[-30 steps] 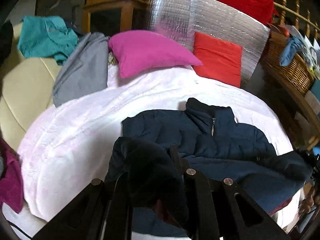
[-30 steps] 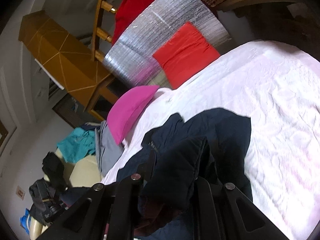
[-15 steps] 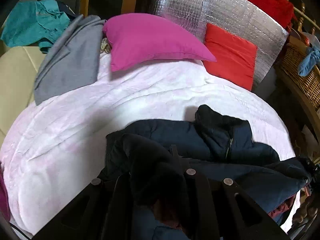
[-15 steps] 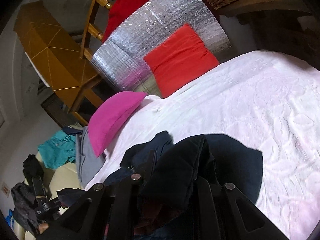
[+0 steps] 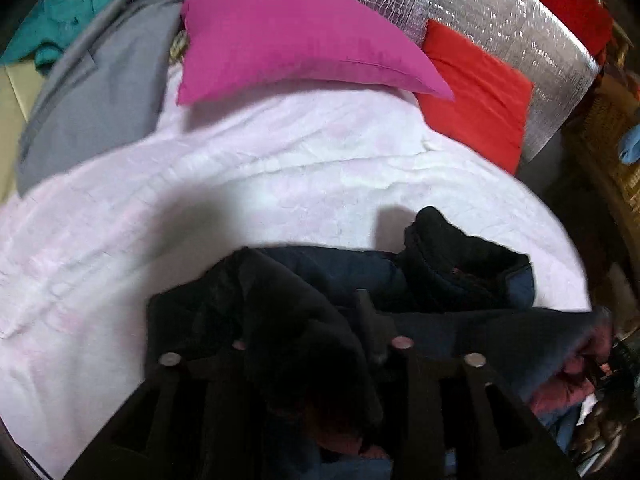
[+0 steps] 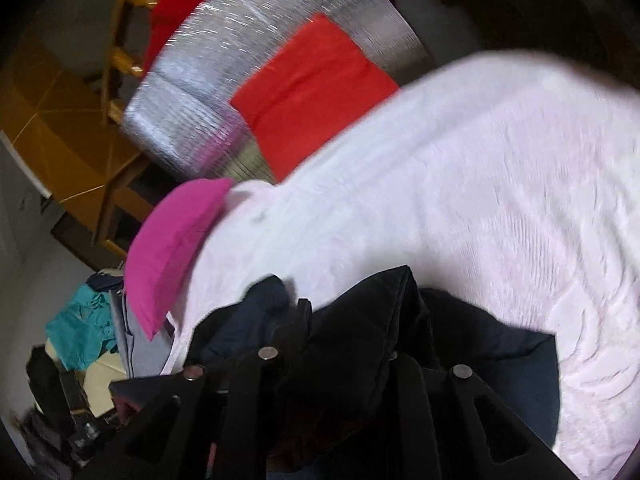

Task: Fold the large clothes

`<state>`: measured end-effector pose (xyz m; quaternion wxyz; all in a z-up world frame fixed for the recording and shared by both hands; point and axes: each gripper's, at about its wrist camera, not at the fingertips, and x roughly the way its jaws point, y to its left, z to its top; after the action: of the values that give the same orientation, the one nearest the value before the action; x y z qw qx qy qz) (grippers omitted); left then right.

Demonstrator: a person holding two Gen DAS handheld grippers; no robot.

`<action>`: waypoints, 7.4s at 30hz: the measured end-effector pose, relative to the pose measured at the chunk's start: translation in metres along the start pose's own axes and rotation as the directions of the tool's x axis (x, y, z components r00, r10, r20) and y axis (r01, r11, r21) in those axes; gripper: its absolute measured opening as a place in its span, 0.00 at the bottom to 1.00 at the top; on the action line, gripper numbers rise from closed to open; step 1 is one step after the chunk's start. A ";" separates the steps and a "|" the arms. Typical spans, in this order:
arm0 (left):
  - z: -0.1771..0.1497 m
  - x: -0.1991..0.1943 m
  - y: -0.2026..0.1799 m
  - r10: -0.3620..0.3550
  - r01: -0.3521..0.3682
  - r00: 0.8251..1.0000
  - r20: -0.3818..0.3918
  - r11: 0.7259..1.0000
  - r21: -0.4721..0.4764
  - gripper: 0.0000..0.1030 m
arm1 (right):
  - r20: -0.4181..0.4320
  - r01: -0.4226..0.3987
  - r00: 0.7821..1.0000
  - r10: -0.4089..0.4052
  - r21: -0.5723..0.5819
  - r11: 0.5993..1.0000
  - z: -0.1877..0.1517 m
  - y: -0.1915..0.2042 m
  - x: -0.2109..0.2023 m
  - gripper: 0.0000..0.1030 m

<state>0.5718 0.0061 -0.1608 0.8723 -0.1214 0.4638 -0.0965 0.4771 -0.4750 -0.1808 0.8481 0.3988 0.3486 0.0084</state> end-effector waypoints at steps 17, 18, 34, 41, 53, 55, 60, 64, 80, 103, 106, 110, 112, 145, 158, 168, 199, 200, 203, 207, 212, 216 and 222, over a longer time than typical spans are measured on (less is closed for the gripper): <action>-0.012 -0.090 0.043 -0.206 0.274 0.942 0.264 0.927 -0.255 0.83 | 0.050 -0.200 0.979 0.200 0.009 0.980 -0.007 -0.010 -0.067 0.89; -0.016 -0.100 0.044 -0.145 0.228 0.949 0.280 0.930 -0.289 0.83 | 0.037 -0.181 0.983 0.182 -0.019 0.983 -0.011 -0.005 -0.070 0.81; -0.119 -0.080 -0.024 0.412 -0.372 0.897 0.163 0.900 -0.228 0.83 | -0.240 -0.078 0.971 -0.011 -0.360 0.930 -0.063 0.140 0.012 0.55; -0.114 -0.073 0.000 0.354 -0.300 0.924 0.147 0.907 -0.296 0.83 | -0.272 0.059 0.948 -0.168 -0.367 0.928 -0.064 0.145 0.083 0.55; -0.108 -0.071 0.006 0.333 -0.277 0.929 0.160 0.915 -0.292 0.83 | -0.243 -0.029 0.969 -0.040 -0.278 0.960 -0.057 0.149 0.074 0.56; -0.108 -0.073 0.005 0.333 -0.276 0.929 0.162 0.914 -0.297 0.83 | -0.261 -0.093 0.965 0.011 -0.306 0.947 -0.064 0.169 0.073 0.56; -0.107 -0.072 0.006 0.339 -0.280 0.927 0.163 0.911 -0.303 0.83 | -0.329 -0.067 0.941 -0.081 -0.415 0.907 -0.088 0.200 0.102 0.56; -0.106 -0.072 0.004 0.342 -0.283 0.925 0.163 0.910 -0.302 0.83 | -0.353 -0.028 0.926 -0.132 -0.414 0.910 -0.093 0.194 0.129 0.63; -0.108 -0.074 0.000 0.361 -0.306 0.920 0.153 0.905 -0.295 0.83 | -0.082 0.122 0.985 -0.154 -0.314 0.942 -0.029 0.117 0.017 0.67; -0.108 -0.088 0.024 0.397 -0.338 0.911 0.107 0.871 -0.356 0.83 | -0.160 0.014 0.986 -0.036 -0.134 0.991 -0.063 0.025 -0.067 0.66; -0.106 -0.066 0.029 0.372 -0.351 0.928 0.016 0.887 -0.299 0.83 | -0.192 0.014 0.981 -0.037 -0.121 0.993 -0.079 0.012 -0.062 0.65; -0.099 -0.073 0.032 0.315 -0.295 0.948 0.049 0.924 -0.243 0.83 | -0.198 -0.026 0.980 0.009 -0.087 0.996 -0.076 0.009 -0.075 0.66; -0.091 -0.078 0.044 0.246 -0.219 0.967 0.068 0.938 -0.269 0.83 | -0.170 -0.040 0.985 0.026 -0.083 0.996 -0.066 0.006 -0.089 0.73; -0.036 -0.009 0.074 -0.335 0.337 0.939 0.076 0.856 -0.393 0.66 | -0.191 -0.089 0.979 0.073 -0.076 0.993 -0.038 -0.016 -0.016 0.43; -0.040 -0.052 0.075 -0.168 0.160 0.986 0.012 0.910 -0.383 0.76 | -0.121 -0.101 0.985 0.120 0.153 0.983 -0.040 -0.043 -0.050 0.77; -0.130 -0.098 0.081 -0.171 0.160 0.985 0.028 0.836 -0.525 0.83 | -0.094 -0.212 0.965 0.243 0.261 0.942 -0.118 -0.053 -0.144 0.83; -0.132 -0.053 0.094 -0.199 0.206 0.977 0.076 0.798 -0.566 0.52 | -0.086 -0.082 0.991 0.099 0.184 0.979 -0.129 -0.009 -0.059 0.39; -0.136 -0.052 0.097 -0.190 0.189 0.980 0.059 0.793 -0.579 0.59 | -0.105 -0.073 0.990 0.095 0.201 0.977 -0.131 -0.014 -0.055 0.39; -0.137 -0.056 0.101 -0.181 0.168 0.983 0.037 0.795 -0.583 0.67 | -0.126 -0.104 0.981 0.145 0.284 0.953 -0.135 -0.028 -0.055 0.47; -0.136 -0.073 0.110 -0.134 0.138 0.990 0.051 0.785 -0.603 0.71 | -0.154 -0.100 0.977 0.146 0.270 0.958 -0.133 -0.031 -0.074 0.69; -0.138 -0.103 0.127 -0.073 0.133 0.990 0.124 0.789 -0.599 0.76 | -0.159 -0.040 0.985 0.071 0.195 0.980 -0.127 -0.050 -0.115 0.69; -0.137 -0.109 0.131 -0.021 0.112 0.987 0.159 0.799 -0.591 0.79 | -0.076 -0.024 0.996 0.042 0.221 0.975 -0.110 -0.067 -0.137 0.76; -0.137 -0.068 0.125 -0.092 0.107 0.994 0.056 0.795 -0.597 0.79 | -0.117 -0.035 0.991 0.070 0.275 0.961 -0.094 -0.065 -0.092 0.76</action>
<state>0.4275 0.1273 -0.2193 0.7885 -0.4161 0.4529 0.0108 0.3344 -0.4835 -0.2127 0.7611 0.5193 0.3886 0.0082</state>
